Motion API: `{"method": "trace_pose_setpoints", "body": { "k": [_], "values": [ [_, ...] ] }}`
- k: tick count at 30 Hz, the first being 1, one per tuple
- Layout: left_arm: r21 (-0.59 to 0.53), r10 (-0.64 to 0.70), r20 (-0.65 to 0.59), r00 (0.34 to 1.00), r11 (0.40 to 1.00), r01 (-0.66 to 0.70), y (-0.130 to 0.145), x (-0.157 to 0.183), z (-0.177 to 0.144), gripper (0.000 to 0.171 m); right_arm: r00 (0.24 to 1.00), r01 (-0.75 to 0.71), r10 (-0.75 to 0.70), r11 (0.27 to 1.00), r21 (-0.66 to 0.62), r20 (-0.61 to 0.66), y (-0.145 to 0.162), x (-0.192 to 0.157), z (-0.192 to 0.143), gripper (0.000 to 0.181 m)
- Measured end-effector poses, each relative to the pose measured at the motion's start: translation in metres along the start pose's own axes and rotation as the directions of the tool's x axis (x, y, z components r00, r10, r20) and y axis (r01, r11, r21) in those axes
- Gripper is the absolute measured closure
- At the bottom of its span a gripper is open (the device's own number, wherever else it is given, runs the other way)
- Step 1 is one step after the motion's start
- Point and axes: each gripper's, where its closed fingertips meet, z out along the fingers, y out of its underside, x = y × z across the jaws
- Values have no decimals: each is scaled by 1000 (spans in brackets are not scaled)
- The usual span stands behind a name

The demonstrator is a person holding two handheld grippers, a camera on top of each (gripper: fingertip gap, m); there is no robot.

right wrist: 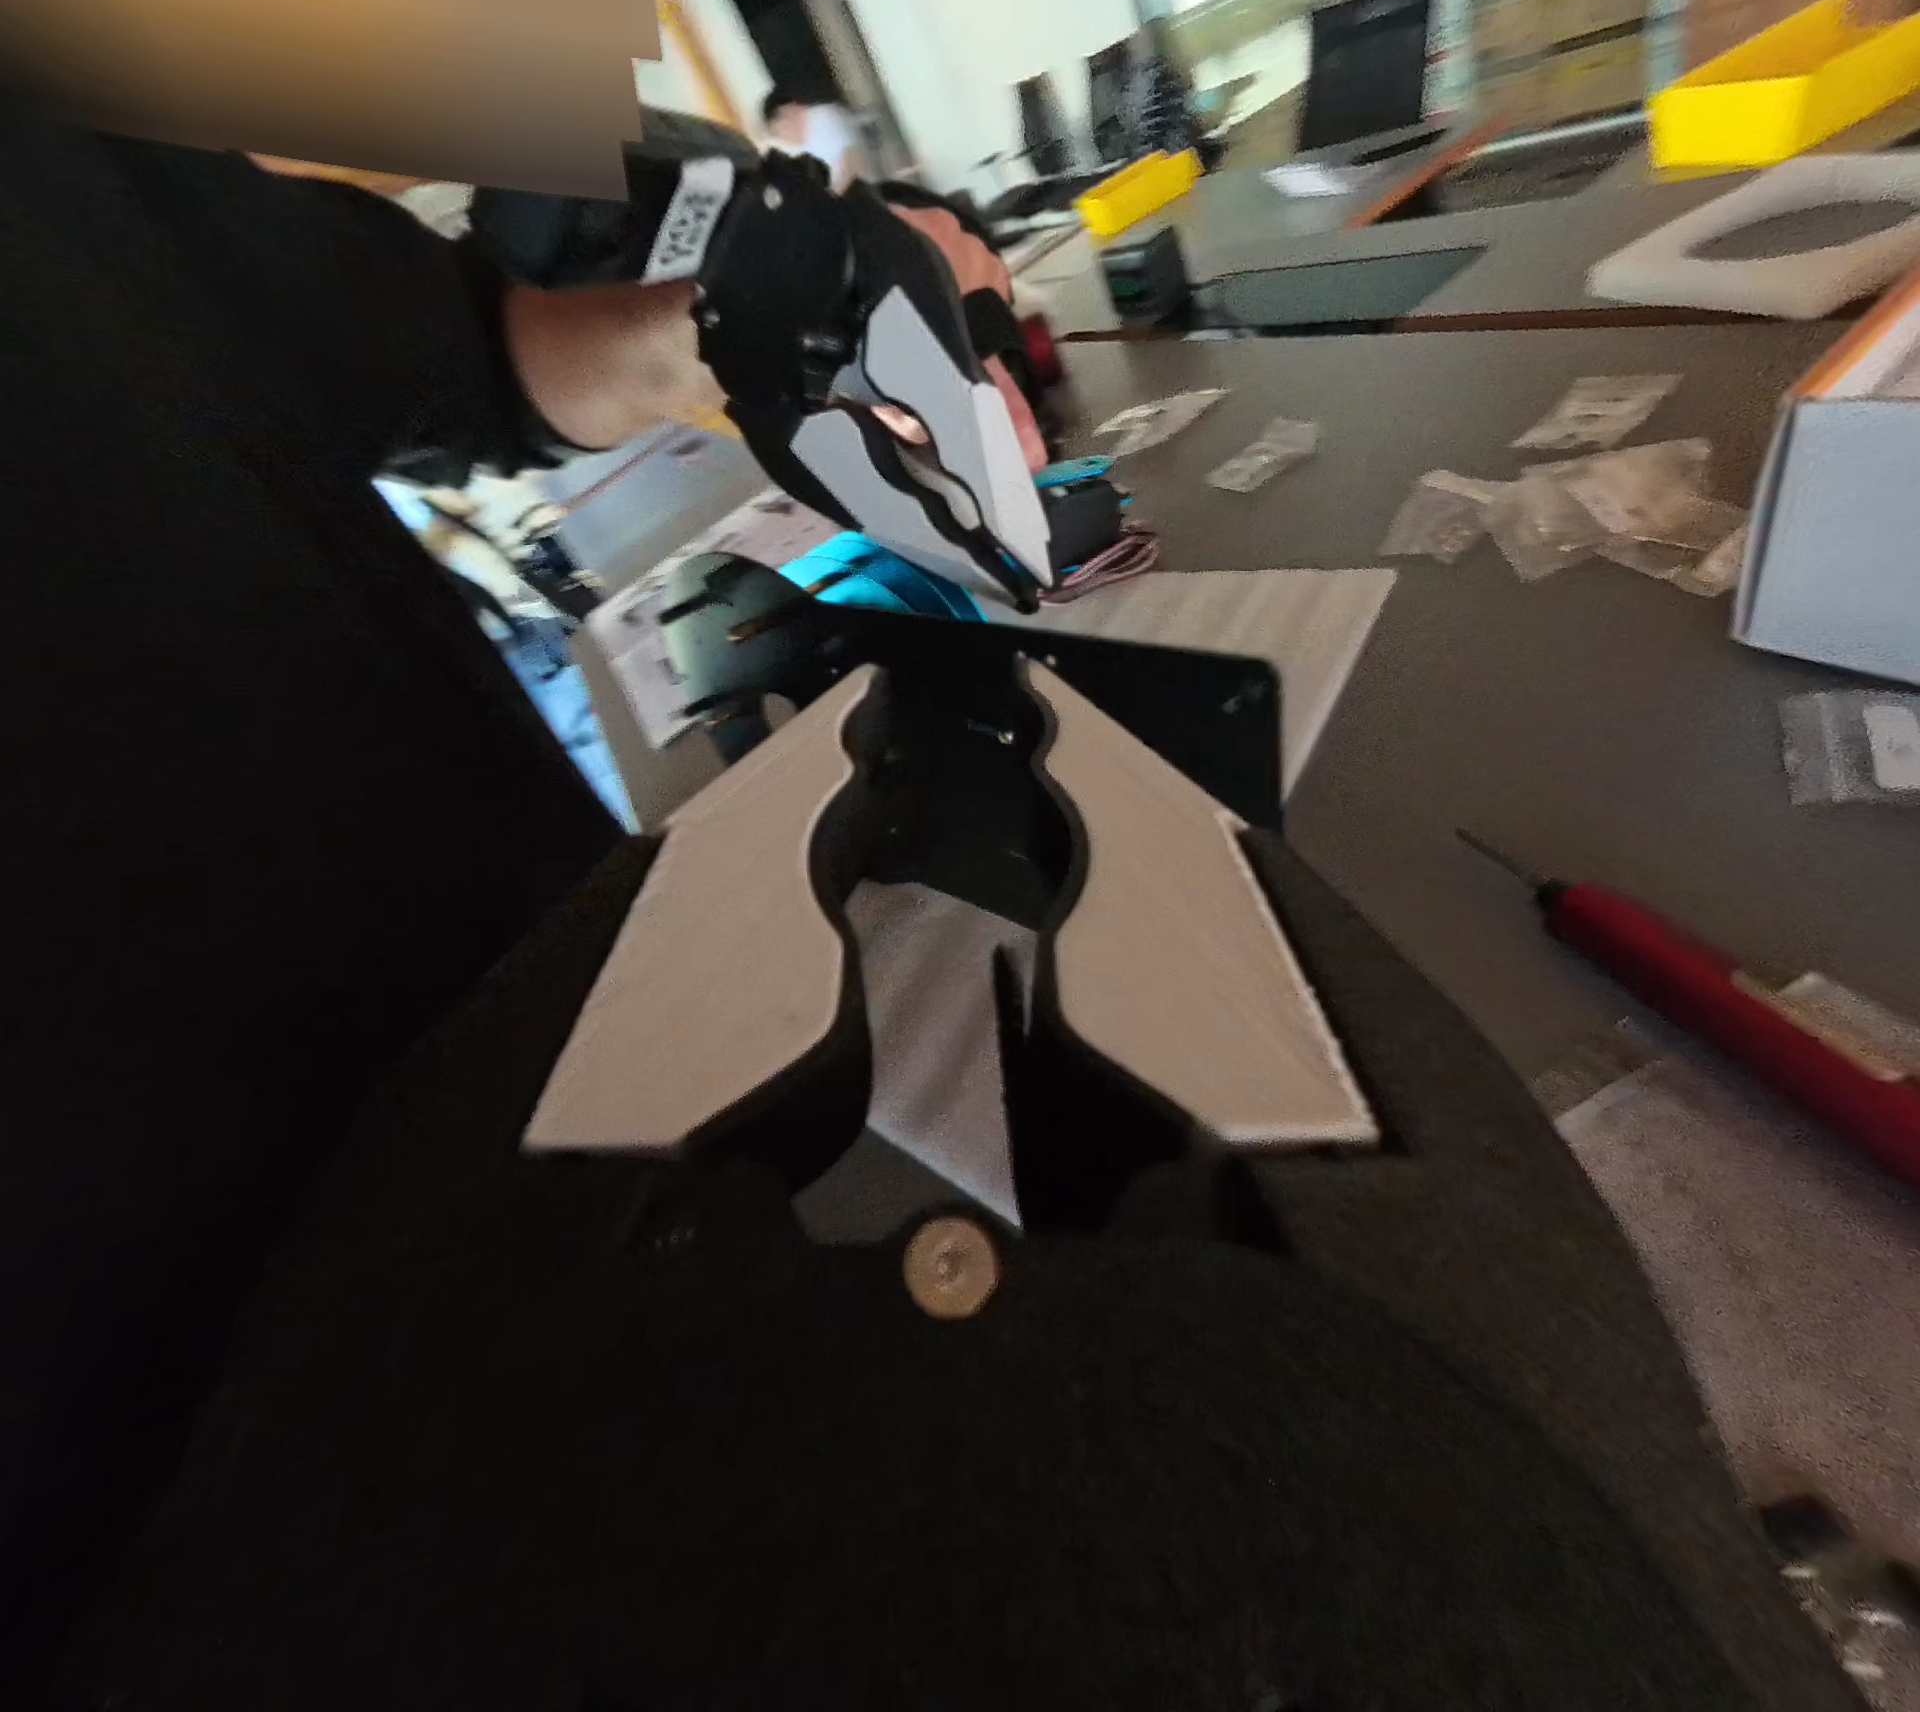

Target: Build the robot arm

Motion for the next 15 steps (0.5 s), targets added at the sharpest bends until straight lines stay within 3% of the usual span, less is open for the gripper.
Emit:
{"method": "trace_pose_setpoints", "body": {
  "k": [3,7,10,15],
  "values": [
    [-31,-65,86,994,997,68,1,-15,-9,167,981,5,23,989,-146,194,-18,30,-16,152],
    [-76,-181,226,957,976,202,-2,-29,-30,168,946,172,-60,925,-339,318,-26,77,1,148],
    [-98,-233,343,910,955,281,-11,-33,-47,167,878,219,7,883,-416,478,-20,80,22,148],
    [-145,-256,481,839,920,364,-23,-31,-50,167,739,224,126,881,-418,662,-28,62,59,149]
  ]
}}
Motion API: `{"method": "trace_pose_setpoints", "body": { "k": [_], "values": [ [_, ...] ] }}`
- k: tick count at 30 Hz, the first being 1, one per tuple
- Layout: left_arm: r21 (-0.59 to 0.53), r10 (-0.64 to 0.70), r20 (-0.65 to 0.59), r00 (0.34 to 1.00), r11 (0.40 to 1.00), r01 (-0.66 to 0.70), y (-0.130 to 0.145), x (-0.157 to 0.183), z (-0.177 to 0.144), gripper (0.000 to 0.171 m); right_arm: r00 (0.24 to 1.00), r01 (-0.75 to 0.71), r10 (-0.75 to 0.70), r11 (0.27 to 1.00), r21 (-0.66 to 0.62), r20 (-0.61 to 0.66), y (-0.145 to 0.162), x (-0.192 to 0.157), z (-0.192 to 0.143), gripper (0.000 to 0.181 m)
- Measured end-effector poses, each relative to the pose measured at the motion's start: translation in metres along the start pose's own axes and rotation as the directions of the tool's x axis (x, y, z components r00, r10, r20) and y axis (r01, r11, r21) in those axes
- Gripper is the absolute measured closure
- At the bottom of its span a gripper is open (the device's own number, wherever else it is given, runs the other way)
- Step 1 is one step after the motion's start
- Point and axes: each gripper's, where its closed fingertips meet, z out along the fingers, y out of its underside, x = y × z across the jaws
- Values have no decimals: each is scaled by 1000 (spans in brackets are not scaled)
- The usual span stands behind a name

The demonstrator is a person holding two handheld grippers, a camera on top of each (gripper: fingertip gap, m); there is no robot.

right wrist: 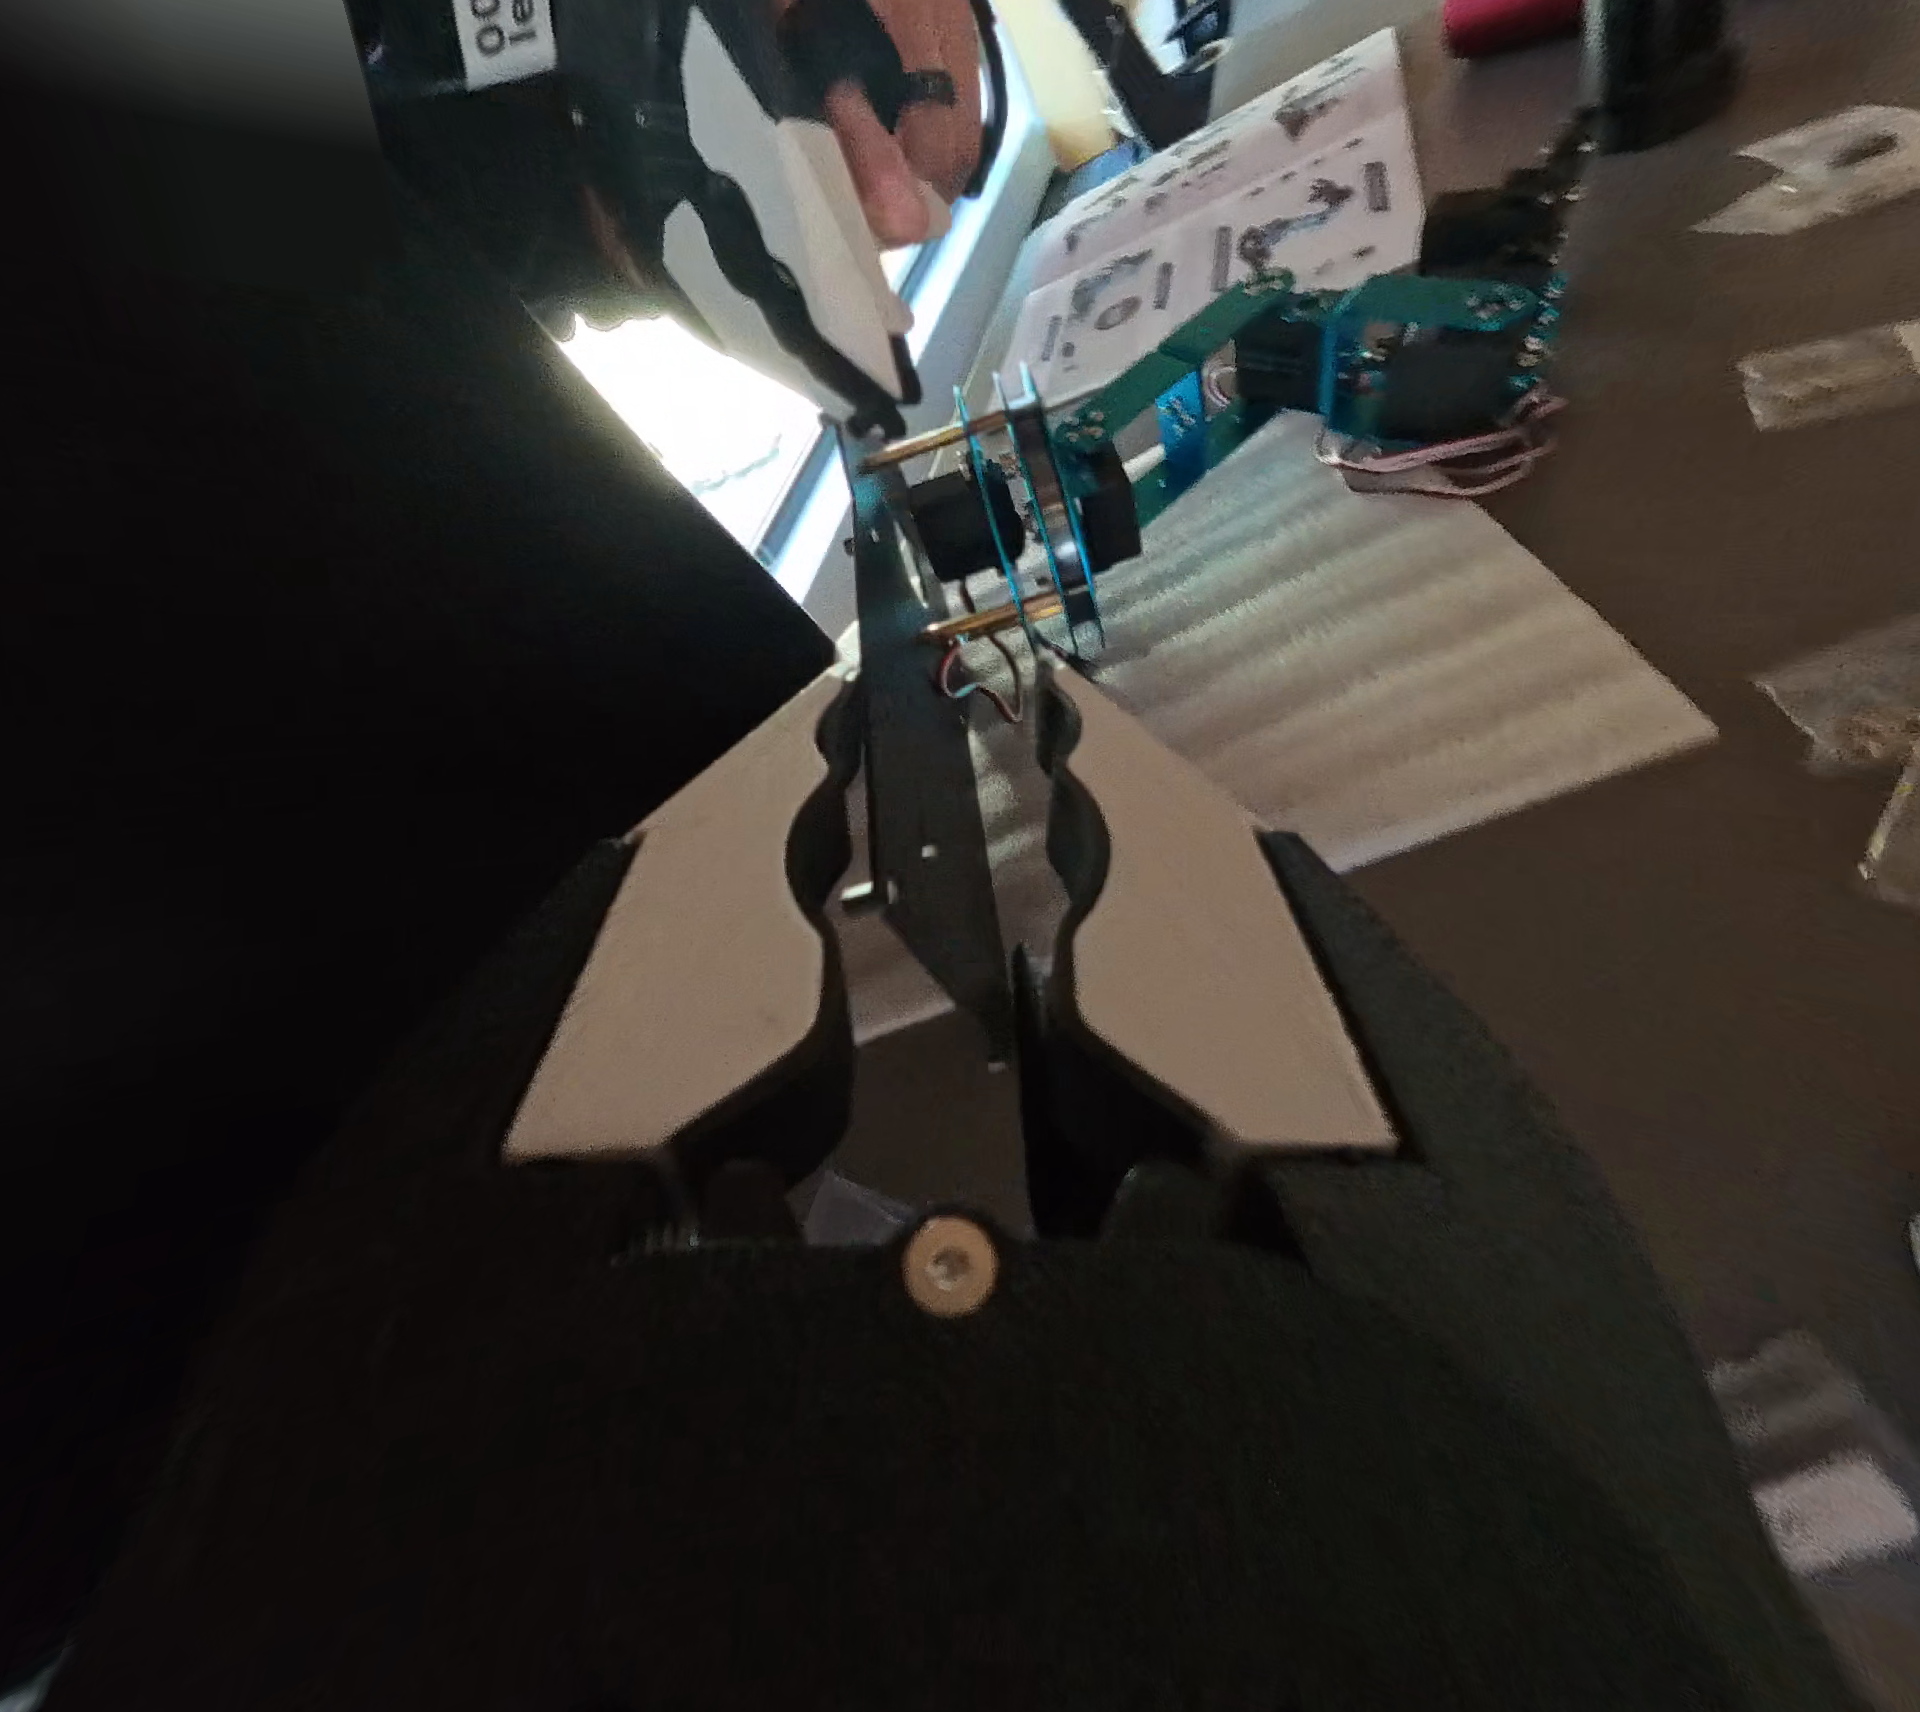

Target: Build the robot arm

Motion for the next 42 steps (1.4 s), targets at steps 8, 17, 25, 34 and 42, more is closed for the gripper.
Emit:
{"method": "trace_pose_setpoints", "body": {
  "k": [8,17,25,34,42],
  "values": [
    [67,-486,147,862,874,481,-29,-2,-16,167,993,102,-103,995,19,53,-26,-29,16,154],
    [335,-855,-260,450,357,872,-82,18,-33,168,862,463,-416,878,-118,290,-42,-104,45,161],
    [236,-903,-326,281,210,949,-91,36,-25,167,726,656,-523,723,-219,448,-27,-115,43,168],
    [274,-949,-224,220,155,949,-108,36,3,167,670,666,-451,716,-210,589,-6,-110,17,175],
    [338,-896,386,219,358,871,-47,66,51,171,880,271,-60,878,-396,470,15,3,15,177]
  ]
}}
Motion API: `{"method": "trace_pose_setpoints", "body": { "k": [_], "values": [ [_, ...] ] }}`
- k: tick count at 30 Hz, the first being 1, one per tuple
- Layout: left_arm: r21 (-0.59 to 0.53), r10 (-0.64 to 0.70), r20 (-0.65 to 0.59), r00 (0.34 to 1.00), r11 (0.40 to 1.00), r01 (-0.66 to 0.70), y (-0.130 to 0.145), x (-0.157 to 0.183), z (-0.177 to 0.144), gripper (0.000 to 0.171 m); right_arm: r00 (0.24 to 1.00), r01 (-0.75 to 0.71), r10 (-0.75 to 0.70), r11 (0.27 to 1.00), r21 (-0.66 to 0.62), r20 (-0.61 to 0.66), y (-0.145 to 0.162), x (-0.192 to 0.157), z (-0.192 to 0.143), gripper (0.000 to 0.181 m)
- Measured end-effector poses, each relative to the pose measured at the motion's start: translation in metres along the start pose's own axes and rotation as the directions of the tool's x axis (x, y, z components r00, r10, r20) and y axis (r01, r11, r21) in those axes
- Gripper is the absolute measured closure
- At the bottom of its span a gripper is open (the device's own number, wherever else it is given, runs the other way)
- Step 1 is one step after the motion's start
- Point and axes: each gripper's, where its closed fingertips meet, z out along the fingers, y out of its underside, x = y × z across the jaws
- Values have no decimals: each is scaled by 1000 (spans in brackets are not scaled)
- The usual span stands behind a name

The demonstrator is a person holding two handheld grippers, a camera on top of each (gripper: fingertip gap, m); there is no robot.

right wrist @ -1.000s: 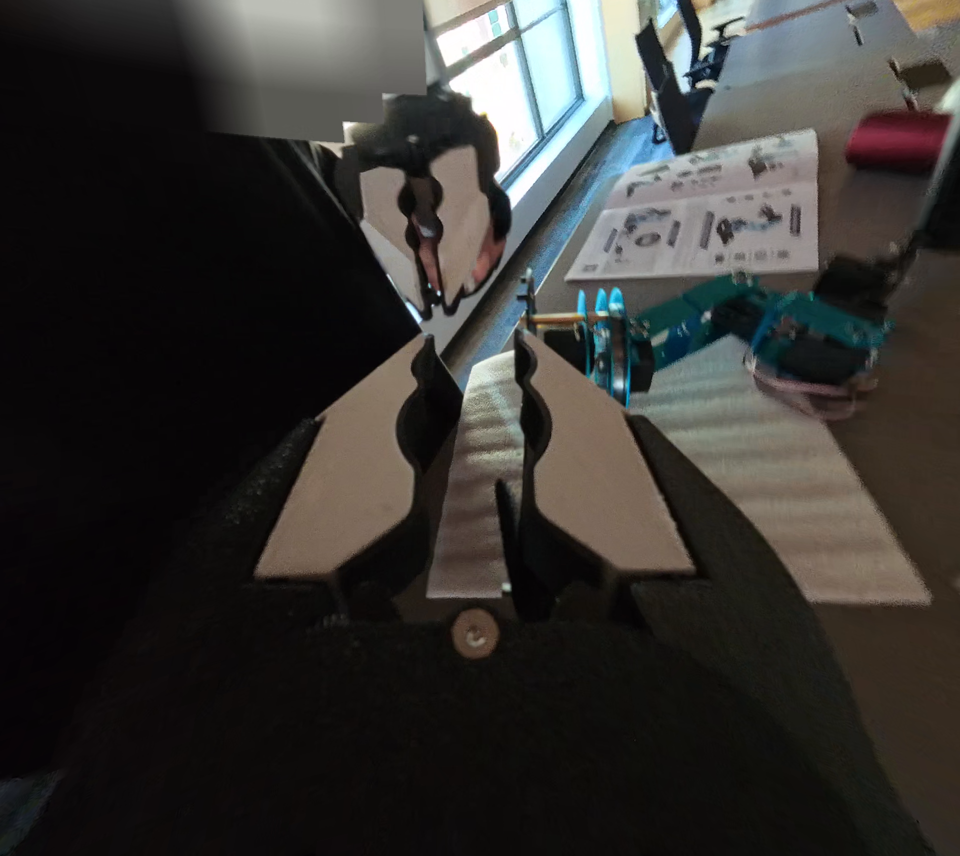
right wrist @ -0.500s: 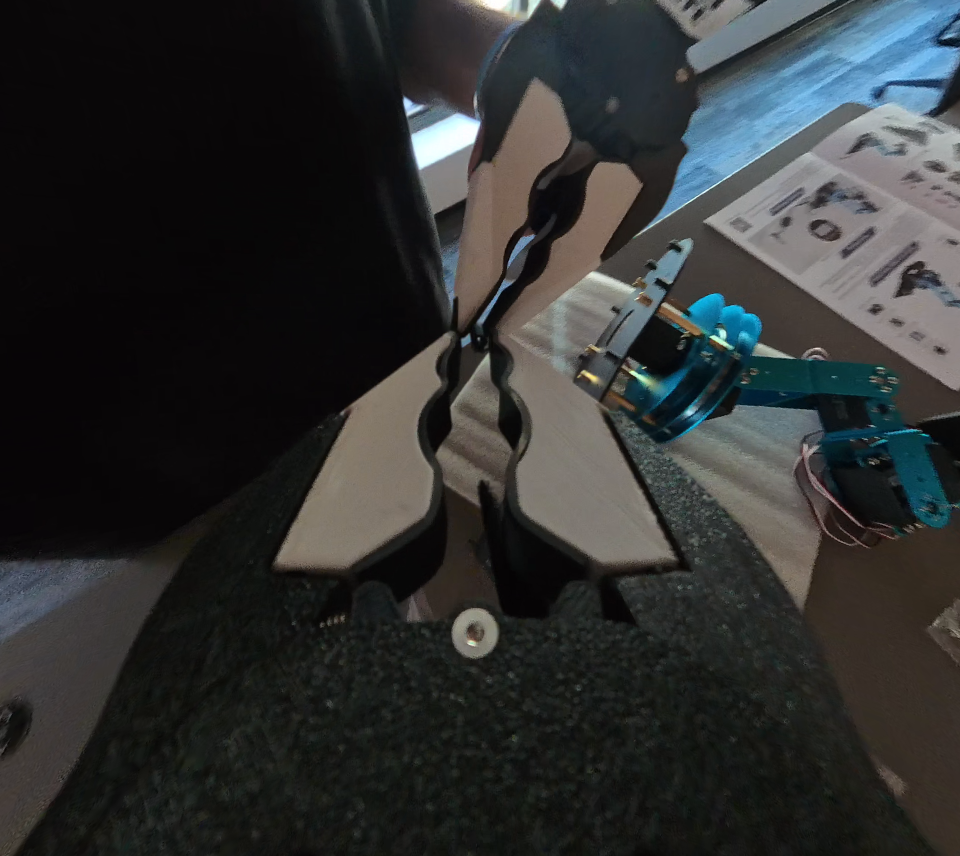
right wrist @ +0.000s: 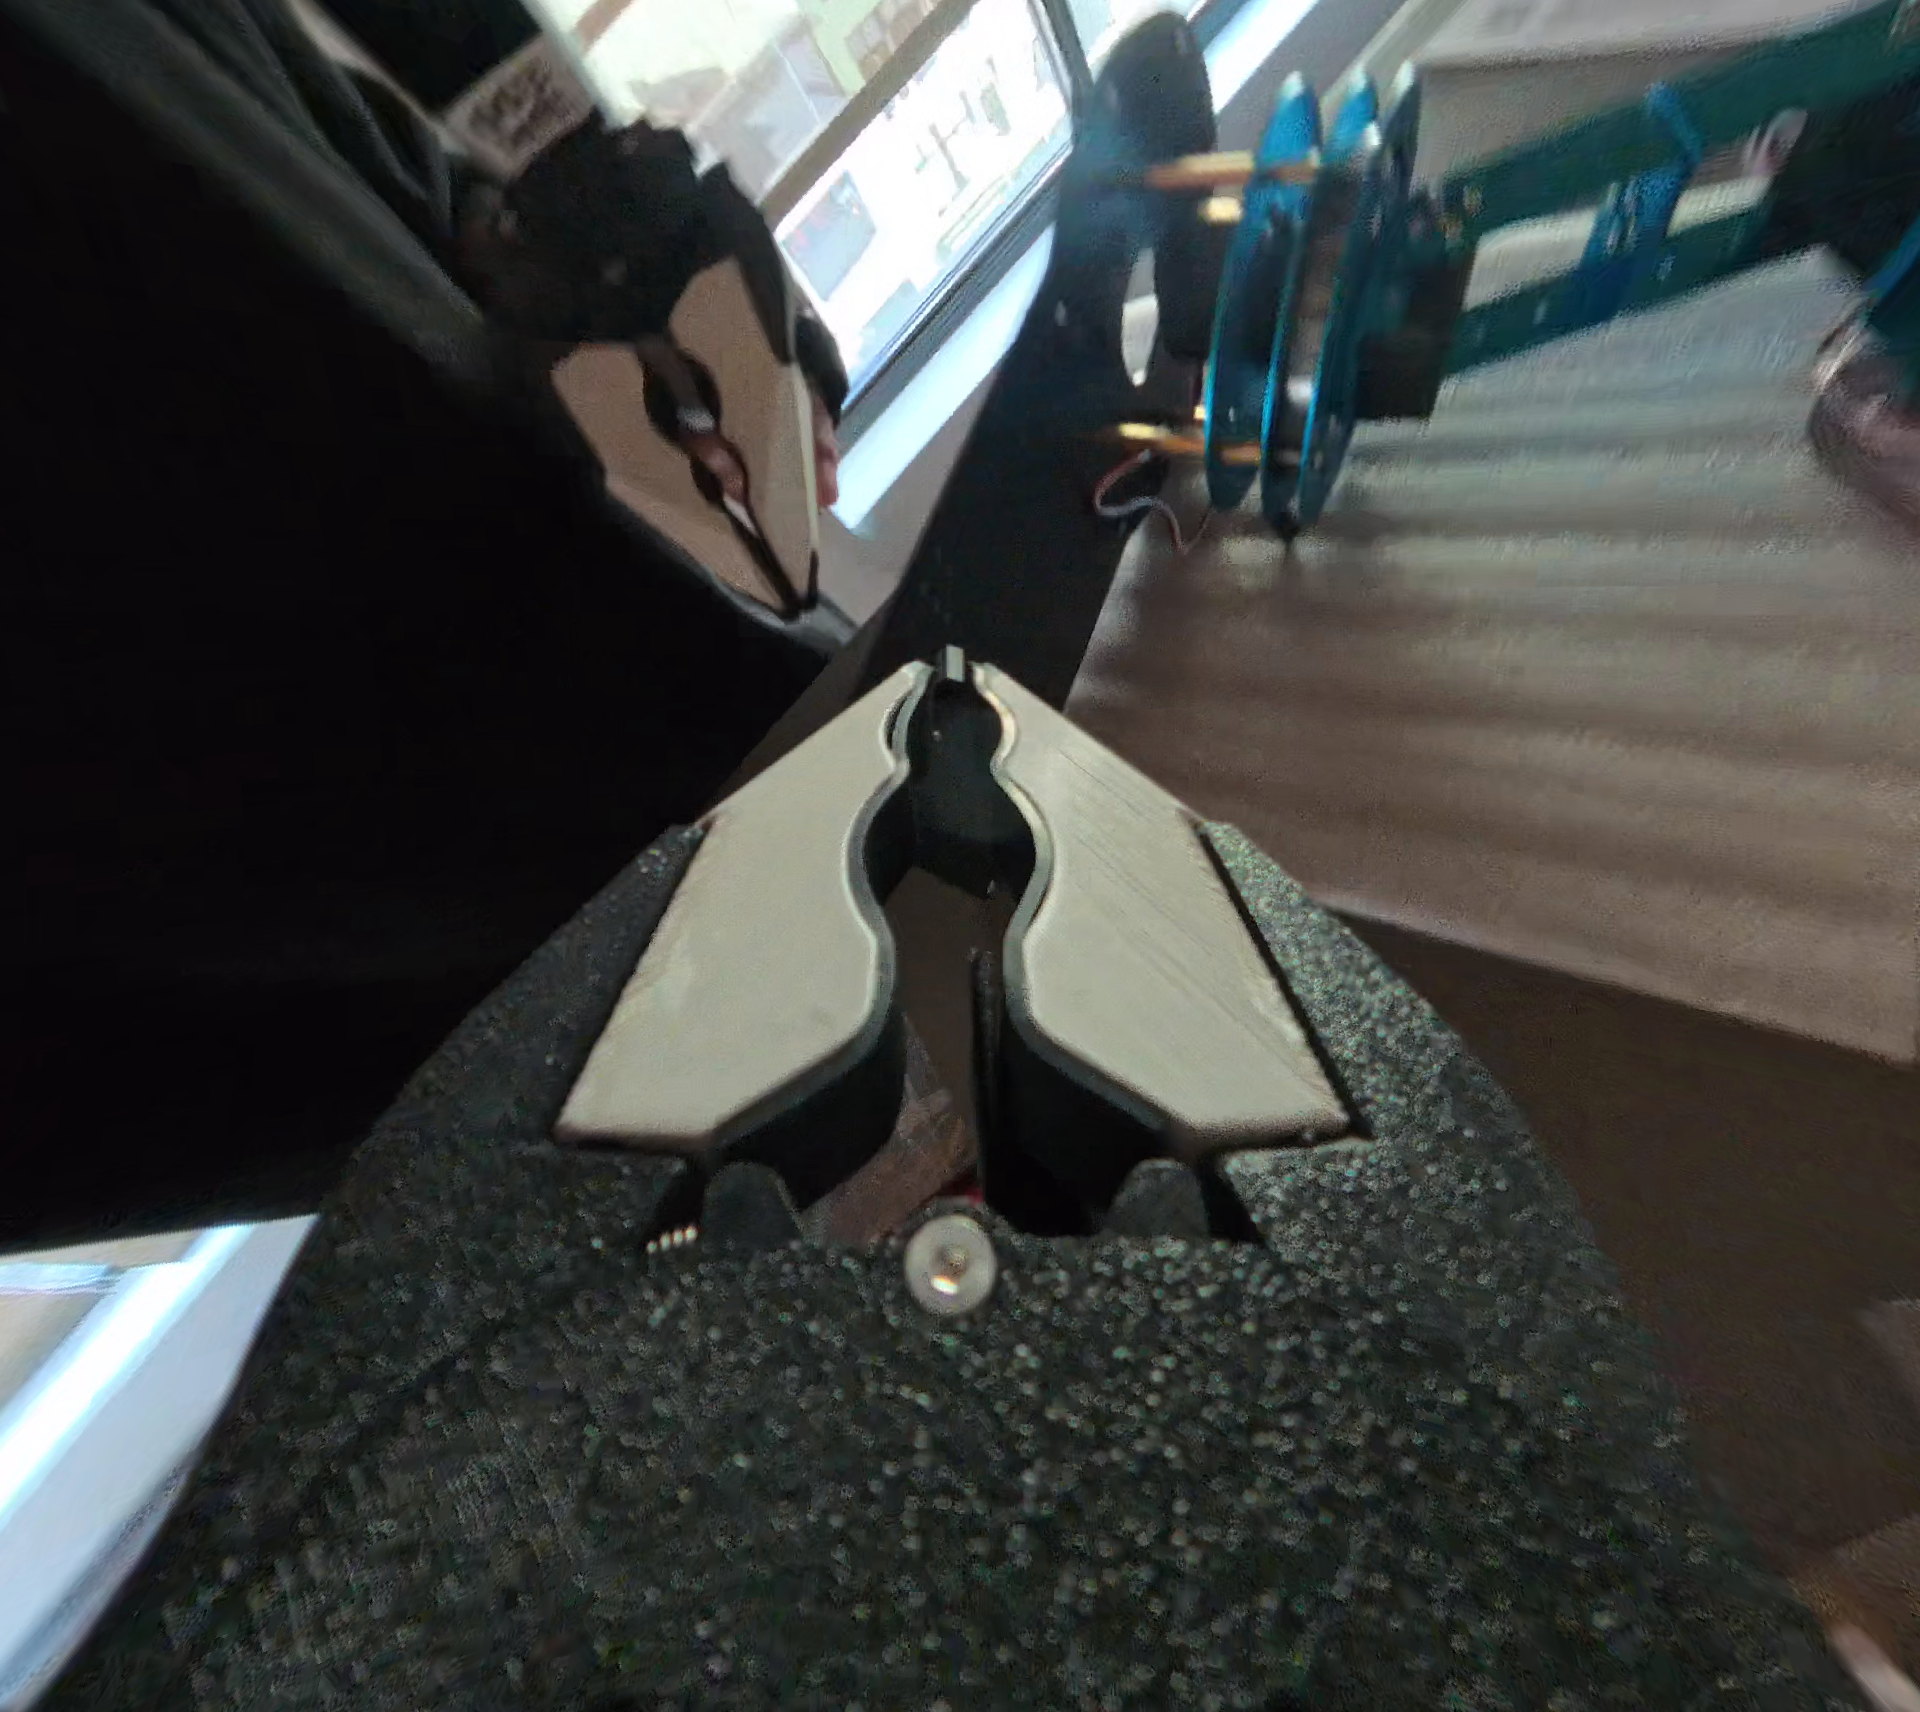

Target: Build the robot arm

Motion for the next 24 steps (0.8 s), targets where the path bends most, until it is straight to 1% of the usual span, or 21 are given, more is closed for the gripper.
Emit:
{"method": "trace_pose_setpoints", "body": {
  "k": [1,2,4,5,7,9,10,12,14,16,20,22,24],
  "values": [
    [1,22,51,998,1000,-22,10,0,7,171,998,-49,50,998,-25,33,6,4,4,177],
    [-2,34,83,996,999,-34,19,0,14,171,995,-67,73,994,-86,68,13,4,9,177],
    [15,53,125,991,998,-55,28,1,27,171,995,3,20,972,-233,95,23,8,13,176],
    [29,56,149,987,998,-61,29,0,32,171,990,5,34,961,-275,135,20,8,13,176],
    [62,36,173,984,997,-47,28,0,38,171,957,-4,108,931,-364,268,17,2,12,176],
    [116,9,213,977,993,-35,25,-2,38,171,929,47,132,884,-464,346,25,3,14,176],
    [131,3,240,971,991,-36,25,-4,38,171,911,53,171,855,-516,376,29,2,14,177],
    [149,-5,276,961,988,-37,29,-8,38,171,882,97,198,812,-575,429,31,0,15,176],
    [164,-28,270,963,986,-17,33,-7,39,171,854,126,222,788,-602,470,33,4,19,176],
    [191,-62,259,964,982,12,31,-9,38,171,809,156,253,778,-609,530,37,5,22,176],
    [209,-76,246,966,978,23,28,-12,37,171,738,308,170,776,-550,653,55,10,31,176],
    [212,-76,229,970,977,26,27,-11,35,171,716,336,129,798,-501,686,56,9,37,176],
    [227,-83,207,975,973,34,25,-8,33,171,686,321,121,834,-448,717,51,4,39,177]
  ]
}}
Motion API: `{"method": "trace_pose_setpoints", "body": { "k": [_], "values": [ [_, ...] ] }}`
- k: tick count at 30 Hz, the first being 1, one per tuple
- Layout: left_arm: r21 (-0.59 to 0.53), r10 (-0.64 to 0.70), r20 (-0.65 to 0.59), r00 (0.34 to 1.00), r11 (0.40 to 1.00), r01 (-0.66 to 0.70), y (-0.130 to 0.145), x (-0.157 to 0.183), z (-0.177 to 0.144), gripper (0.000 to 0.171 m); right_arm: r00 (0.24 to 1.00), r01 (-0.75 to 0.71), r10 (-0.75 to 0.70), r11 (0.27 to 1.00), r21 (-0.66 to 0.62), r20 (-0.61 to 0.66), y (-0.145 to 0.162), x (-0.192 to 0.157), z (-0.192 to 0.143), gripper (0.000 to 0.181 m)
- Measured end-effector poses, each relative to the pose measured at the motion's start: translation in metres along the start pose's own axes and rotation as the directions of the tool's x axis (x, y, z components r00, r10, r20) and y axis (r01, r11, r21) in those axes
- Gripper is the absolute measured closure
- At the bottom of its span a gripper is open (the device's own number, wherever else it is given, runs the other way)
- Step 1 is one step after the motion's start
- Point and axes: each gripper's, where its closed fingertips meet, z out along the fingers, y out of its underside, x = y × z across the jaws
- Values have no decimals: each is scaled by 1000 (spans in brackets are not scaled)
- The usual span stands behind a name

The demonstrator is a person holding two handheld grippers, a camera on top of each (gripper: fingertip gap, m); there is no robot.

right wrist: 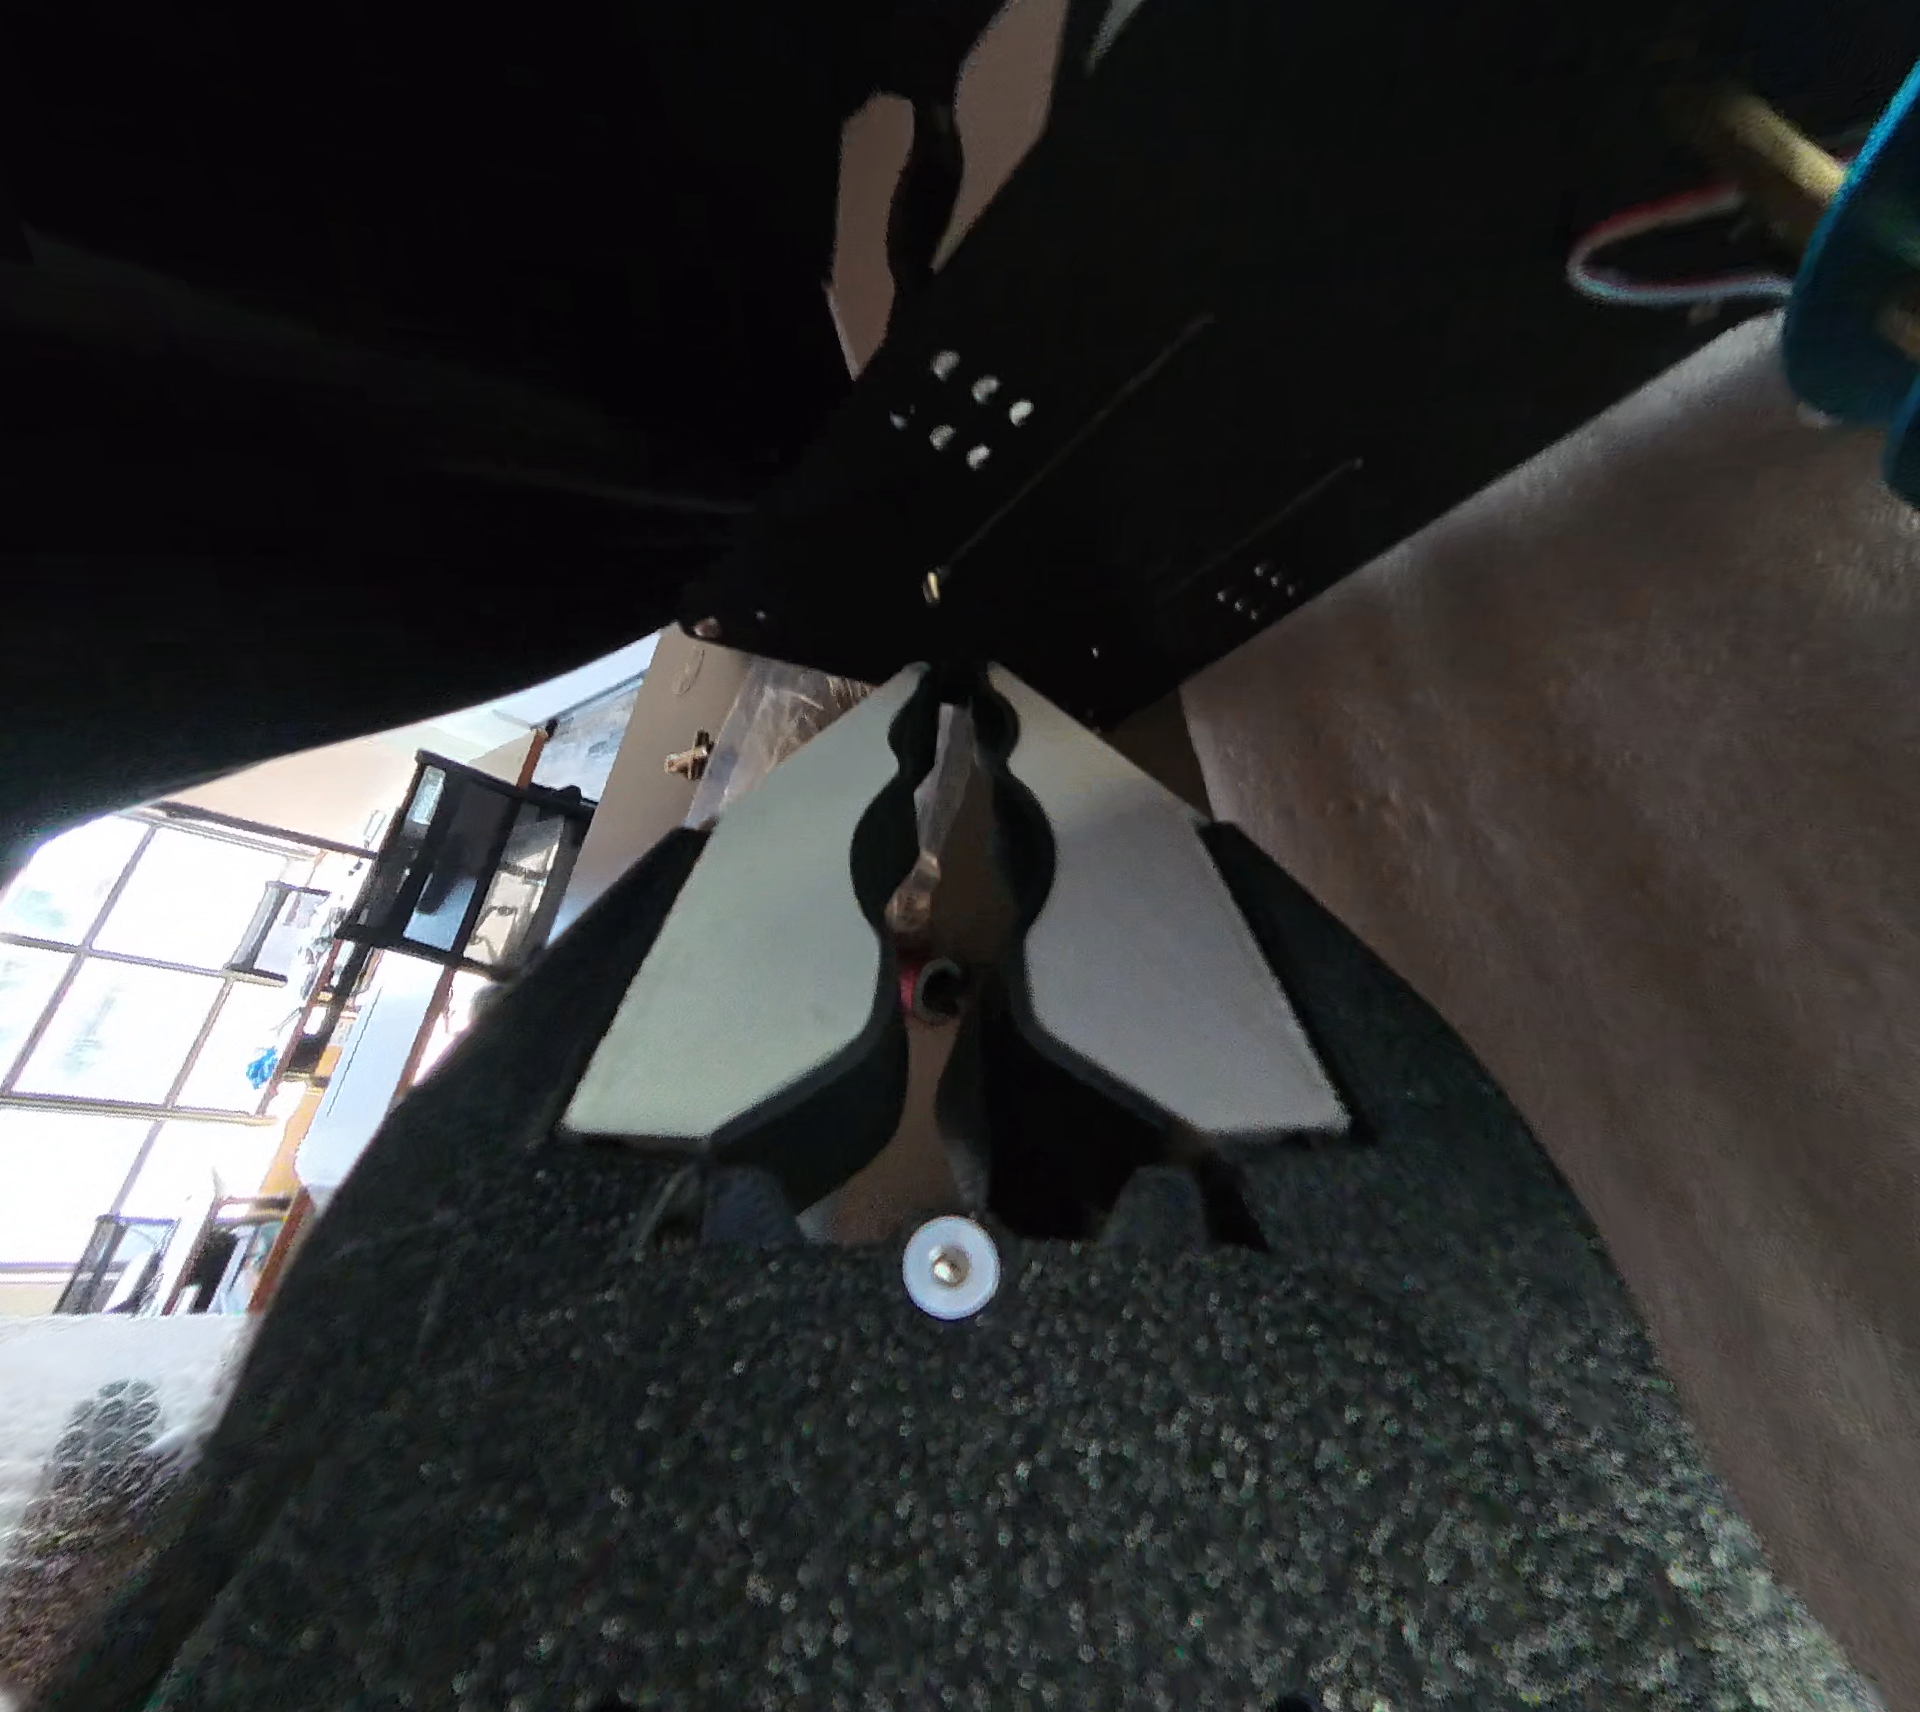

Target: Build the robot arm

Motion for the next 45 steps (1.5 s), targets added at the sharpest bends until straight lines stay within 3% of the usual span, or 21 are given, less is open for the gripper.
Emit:
{"method": "trace_pose_setpoints", "body": {
  "k": [6,26,33,37,45],
  "values": [
    [7,-27,-20,999,1000,27,-3,1,3,171,999,1,-5,995,98,48,-9,0,-2,178],
    [0,-11,-41,999,1000,11,-1,2,6,171,994,2,-16,992,126,110,-10,-4,4,178],
    [-1,-2,-32,999,1000,2,-1,2,7,171,994,-1,-14,991,131,113,-8,-3,5,178],
    [-1,6,-29,1000,1000,-6,-2,1,6,171,962,-202,185,977,64,202,-3,-5,10,177],
    [-10,10,-28,1000,1000,-10,-2,0,6,171,981,-129,119,990,60,153,-4,-2,9,177]
  ]
}}
